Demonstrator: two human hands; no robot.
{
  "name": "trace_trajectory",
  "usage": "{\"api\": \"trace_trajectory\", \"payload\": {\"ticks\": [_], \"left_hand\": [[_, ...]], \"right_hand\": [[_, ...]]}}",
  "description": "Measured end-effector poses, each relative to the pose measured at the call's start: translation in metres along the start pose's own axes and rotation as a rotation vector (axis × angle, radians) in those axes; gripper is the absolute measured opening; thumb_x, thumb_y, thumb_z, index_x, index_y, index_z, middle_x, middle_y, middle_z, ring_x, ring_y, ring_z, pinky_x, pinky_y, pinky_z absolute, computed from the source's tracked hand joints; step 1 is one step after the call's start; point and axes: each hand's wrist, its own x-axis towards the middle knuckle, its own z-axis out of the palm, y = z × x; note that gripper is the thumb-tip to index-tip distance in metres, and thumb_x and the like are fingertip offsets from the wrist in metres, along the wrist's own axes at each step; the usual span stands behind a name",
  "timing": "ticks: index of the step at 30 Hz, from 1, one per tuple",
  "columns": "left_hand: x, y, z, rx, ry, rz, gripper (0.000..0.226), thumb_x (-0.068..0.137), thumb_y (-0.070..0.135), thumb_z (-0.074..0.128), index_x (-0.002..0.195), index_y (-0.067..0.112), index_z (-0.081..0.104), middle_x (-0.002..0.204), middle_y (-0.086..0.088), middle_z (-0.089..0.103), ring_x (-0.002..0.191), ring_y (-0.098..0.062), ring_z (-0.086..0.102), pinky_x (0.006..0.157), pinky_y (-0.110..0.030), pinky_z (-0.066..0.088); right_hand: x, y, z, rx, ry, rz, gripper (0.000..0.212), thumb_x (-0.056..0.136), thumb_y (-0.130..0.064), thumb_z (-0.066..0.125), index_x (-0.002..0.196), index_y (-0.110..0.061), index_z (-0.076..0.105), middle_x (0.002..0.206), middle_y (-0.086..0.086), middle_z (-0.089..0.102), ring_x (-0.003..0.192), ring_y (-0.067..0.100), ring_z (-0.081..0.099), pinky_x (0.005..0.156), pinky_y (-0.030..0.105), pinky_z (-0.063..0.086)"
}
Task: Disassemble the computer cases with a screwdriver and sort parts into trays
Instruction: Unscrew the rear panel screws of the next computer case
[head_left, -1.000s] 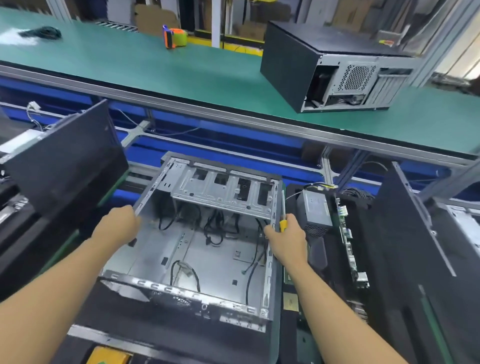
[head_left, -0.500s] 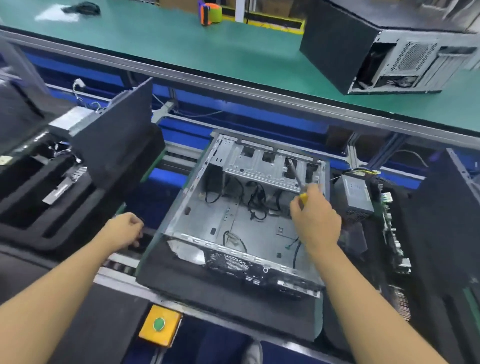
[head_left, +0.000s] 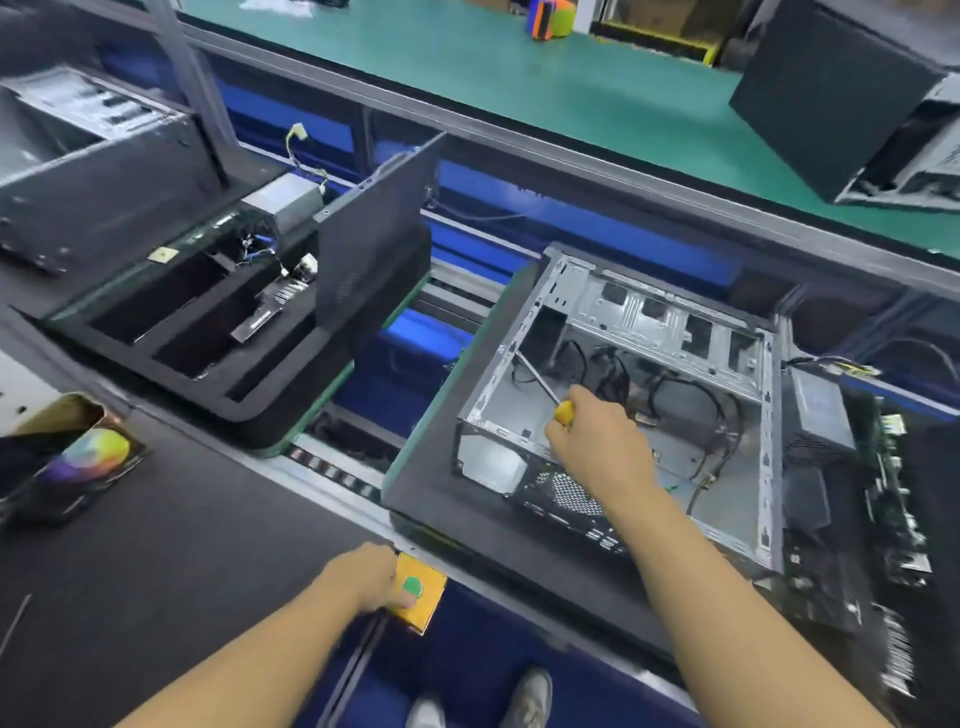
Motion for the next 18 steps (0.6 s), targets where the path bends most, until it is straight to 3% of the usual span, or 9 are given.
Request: {"api": "trace_trajectory", "payload": {"ticks": [4,6,8,10,13,15,18], "left_hand": [[0.009,0.004,0.02,-0.098,0.077,-0.071,0.059,0.087,0.057,0.06,0.111,0.003,0.064,0.106,-0.012,0.065,0.105,-0.029,0.066,0.087,-0.037,0.05],[0.011,0.001,0.023,-0.139,0.084,-0.073,0.051,0.085,0.06,0.061,0.094,0.009,0.062,0.107,-0.011,0.066,0.103,-0.028,0.067,0.085,-0.036,0.051],[0.013,-0.003,0.023,-0.172,0.088,-0.073,0.047,0.085,0.06,0.061,0.072,0.016,0.048,0.099,-0.009,0.068,0.101,-0.028,0.067,0.082,-0.035,0.051],[0.014,-0.007,0.023,-0.213,0.103,-0.081,0.046,0.087,0.059,0.059,0.067,0.02,0.044,0.099,-0.009,0.069,0.1,-0.026,0.067,0.082,-0.035,0.05],[0.016,-0.009,0.025,-0.269,0.128,-0.094,0.048,0.088,0.057,0.06,0.088,0.009,0.065,0.108,-0.013,0.07,0.1,-0.027,0.066,0.083,-0.036,0.05],[0.015,-0.009,0.028,-0.298,0.143,-0.109,0.053,0.087,0.055,0.061,0.101,0.004,0.067,0.108,-0.013,0.07,0.099,-0.027,0.066,0.084,-0.036,0.052],[0.01,-0.007,0.034,-0.341,0.174,-0.138,0.047,0.086,0.052,0.064,0.105,0.01,0.066,0.107,-0.01,0.069,0.099,-0.026,0.066,0.086,-0.037,0.054]], "right_hand": [[-0.021,-0.015,0.004,-0.023,-0.031,-0.058,0.011,0.091,-0.027,0.052,0.087,-0.021,0.043,0.073,0.002,0.051,0.073,0.033,0.049,0.053,0.034,0.03],[-0.037,-0.022,0.01,0.021,-0.102,-0.112,0.009,0.09,-0.029,0.053,0.094,-0.02,0.051,0.079,0.003,0.057,0.078,0.033,0.051,0.06,0.035,0.038],[-0.051,-0.028,0.019,0.05,-0.242,-0.174,0.011,0.088,-0.031,0.053,0.096,-0.023,0.054,0.086,0.005,0.062,0.082,0.033,0.055,0.066,0.036,0.045],[-0.058,-0.032,0.032,0.077,-0.419,-0.186,0.01,0.09,-0.034,0.054,0.094,-0.025,0.051,0.093,0.009,0.064,0.083,0.03,0.056,0.07,0.036,0.047],[-0.059,-0.031,0.057,0.111,-0.568,-0.174,0.019,0.095,-0.036,0.055,0.107,-0.021,0.055,0.106,0.01,0.065,0.089,0.027,0.056,0.073,0.034,0.042],[-0.059,-0.028,0.071,0.197,-0.588,-0.092,0.02,0.096,-0.035,0.054,0.108,-0.019,0.054,0.095,0.008,0.066,0.081,0.026,0.059,0.07,0.034,0.046],[-0.064,-0.017,0.091,0.354,-0.596,0.058,0.014,0.097,-0.03,0.052,0.103,-0.019,0.051,0.075,0.006,0.067,0.058,0.019,0.063,0.065,0.037,0.056]]}}
